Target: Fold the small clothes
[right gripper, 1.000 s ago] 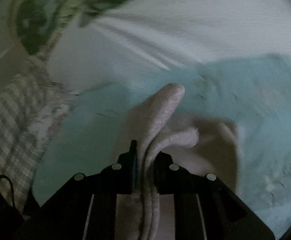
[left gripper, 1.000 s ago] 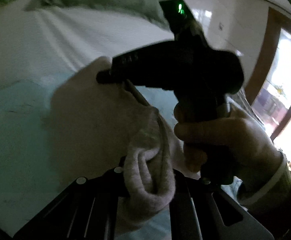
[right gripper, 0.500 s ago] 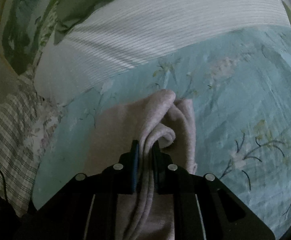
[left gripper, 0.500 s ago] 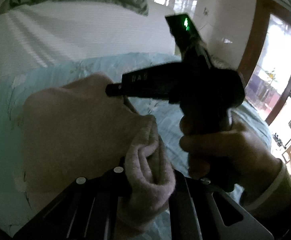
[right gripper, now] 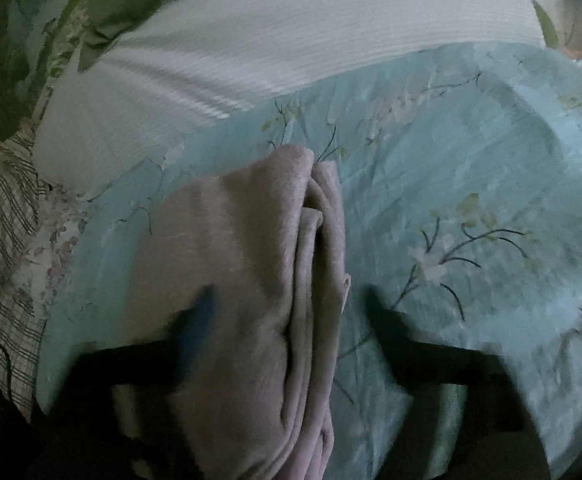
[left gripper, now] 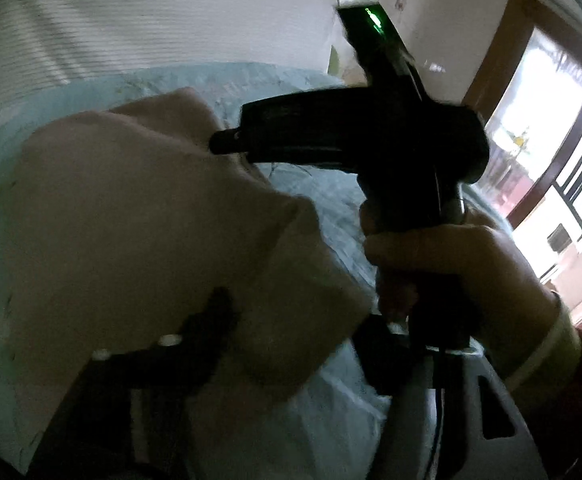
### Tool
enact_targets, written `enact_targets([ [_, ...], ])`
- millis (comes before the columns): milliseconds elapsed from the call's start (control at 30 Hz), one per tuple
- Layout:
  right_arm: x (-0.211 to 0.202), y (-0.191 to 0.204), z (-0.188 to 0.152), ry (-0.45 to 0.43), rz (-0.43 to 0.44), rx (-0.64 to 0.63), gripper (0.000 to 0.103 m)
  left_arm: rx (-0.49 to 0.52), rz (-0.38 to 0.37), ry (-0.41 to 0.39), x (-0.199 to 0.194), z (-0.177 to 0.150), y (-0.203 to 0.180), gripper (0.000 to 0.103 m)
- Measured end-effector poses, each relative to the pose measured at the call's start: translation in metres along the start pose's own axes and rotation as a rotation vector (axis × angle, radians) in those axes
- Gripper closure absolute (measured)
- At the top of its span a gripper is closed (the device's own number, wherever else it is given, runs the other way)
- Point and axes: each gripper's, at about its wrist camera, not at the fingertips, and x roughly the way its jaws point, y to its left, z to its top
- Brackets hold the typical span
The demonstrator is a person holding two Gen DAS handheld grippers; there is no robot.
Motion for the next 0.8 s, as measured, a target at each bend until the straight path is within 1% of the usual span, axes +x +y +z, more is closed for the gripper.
enact_targets([
  [67, -0.009, 0.003, -0.006, -0.008, 0.016, -0.008, 0.016, -0.028, -0.018, -0.020, -0.019, -0.007, 0.011, 0.029],
  [100, -0.013, 0.004, -0.010, -0.002, 0.027, -0.005, 0.016, -0.050, -0.015, -0.032, -0.030, -0.011, 0.019, 0.020],
  [200, -0.015, -0.001, -0.020, 0.024, 0.069, 0.028, 0.016, -0.114, 0.031, -0.066, -0.057, -0.020, 0.048, 0.018],
  [300, -0.011, -0.006, -0.029, 0.056, 0.107, 0.060, 0.016, -0.208, 0.068, -0.055, -0.062, -0.020, 0.089, 0.018],
  [367, -0.007, -0.008, -0.031, 0.072, 0.120, 0.071, 0.016, -0.287, 0.077, -0.045, -0.059, -0.019, 0.118, 0.018],
  [467, 0.000, -0.010, -0.033, 0.095, 0.140, 0.089, 0.016, -0.389, 0.045, -0.032, -0.050, -0.017, 0.149, 0.018],
  [567, 0.009, -0.016, -0.031, 0.109, 0.162, 0.113, 0.016, -0.437, 0.012, -0.011, -0.037, -0.012, 0.172, 0.018],
  [633, 0.018, -0.019, -0.028, 0.121, 0.175, 0.131, 0.016, -0.466, -0.022, 0.022, -0.019, -0.005, 0.184, 0.018],
  [733, 0.032, -0.027, -0.023, 0.130, 0.224, 0.181, 0.016, -0.513, -0.070, 0.063, 0.009, 0.002, 0.196, 0.017],
  [767, 0.036, -0.027, -0.022, 0.132, 0.239, 0.185, 0.022, -0.526, -0.103, 0.071, 0.018, 0.005, 0.201, 0.017],
  [800, 0.041, -0.024, -0.020, 0.139, 0.239, 0.177, 0.043, -0.539, -0.130, 0.074, 0.027, 0.009, 0.206, 0.016],
])
